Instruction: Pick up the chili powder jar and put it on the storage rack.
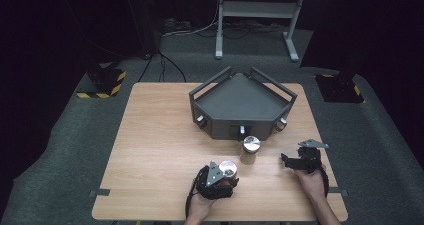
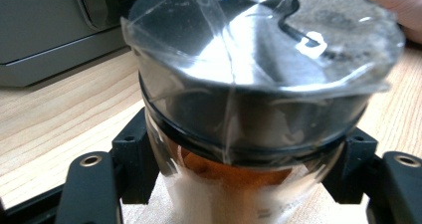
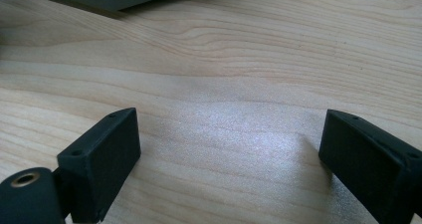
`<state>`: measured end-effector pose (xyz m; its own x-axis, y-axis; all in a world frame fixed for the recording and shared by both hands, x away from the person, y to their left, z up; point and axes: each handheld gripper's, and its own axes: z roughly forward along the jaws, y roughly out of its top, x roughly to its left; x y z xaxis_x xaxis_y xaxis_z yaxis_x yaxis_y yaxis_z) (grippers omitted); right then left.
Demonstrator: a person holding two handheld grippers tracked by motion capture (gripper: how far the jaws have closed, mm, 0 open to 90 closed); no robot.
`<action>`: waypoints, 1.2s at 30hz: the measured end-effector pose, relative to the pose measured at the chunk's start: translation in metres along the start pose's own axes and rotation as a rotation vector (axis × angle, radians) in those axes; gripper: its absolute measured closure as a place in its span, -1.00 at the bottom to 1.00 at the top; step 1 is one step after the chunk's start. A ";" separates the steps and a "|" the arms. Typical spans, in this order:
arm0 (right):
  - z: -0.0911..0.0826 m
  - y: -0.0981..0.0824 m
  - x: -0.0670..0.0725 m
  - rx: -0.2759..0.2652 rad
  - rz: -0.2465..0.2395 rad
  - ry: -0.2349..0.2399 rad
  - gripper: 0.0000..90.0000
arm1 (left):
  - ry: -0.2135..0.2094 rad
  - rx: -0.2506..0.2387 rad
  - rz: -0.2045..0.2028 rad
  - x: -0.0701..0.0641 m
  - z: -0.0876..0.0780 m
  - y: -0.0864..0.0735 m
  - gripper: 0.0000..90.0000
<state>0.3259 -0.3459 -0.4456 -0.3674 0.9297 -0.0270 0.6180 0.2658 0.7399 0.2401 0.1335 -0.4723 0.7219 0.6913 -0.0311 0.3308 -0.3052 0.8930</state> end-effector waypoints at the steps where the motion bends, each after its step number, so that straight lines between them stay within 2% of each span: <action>1: 0.000 0.000 0.000 0.000 0.000 0.000 -0.80 | 0.001 -0.001 0.000 0.000 0.000 0.000 -0.33; 21: 0.000 0.000 0.000 0.000 0.000 0.000 -0.80 | 0.004 0.005 -0.004 -0.001 -0.004 0.005 -0.33; 26: 0.000 0.000 0.000 0.000 0.000 0.000 -0.80 | -0.020 -0.007 -0.026 0.004 -0.007 0.007 -0.33; 36: 0.000 0.000 0.000 0.000 0.000 0.000 -0.80 | -0.018 -0.008 -0.017 0.006 -0.013 0.017 -0.32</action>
<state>0.3259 -0.3459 -0.4456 -0.3673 0.9297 -0.0272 0.6180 0.2658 0.7399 0.2421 0.1407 -0.4519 0.7270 0.6845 -0.0544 0.3387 -0.2885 0.8956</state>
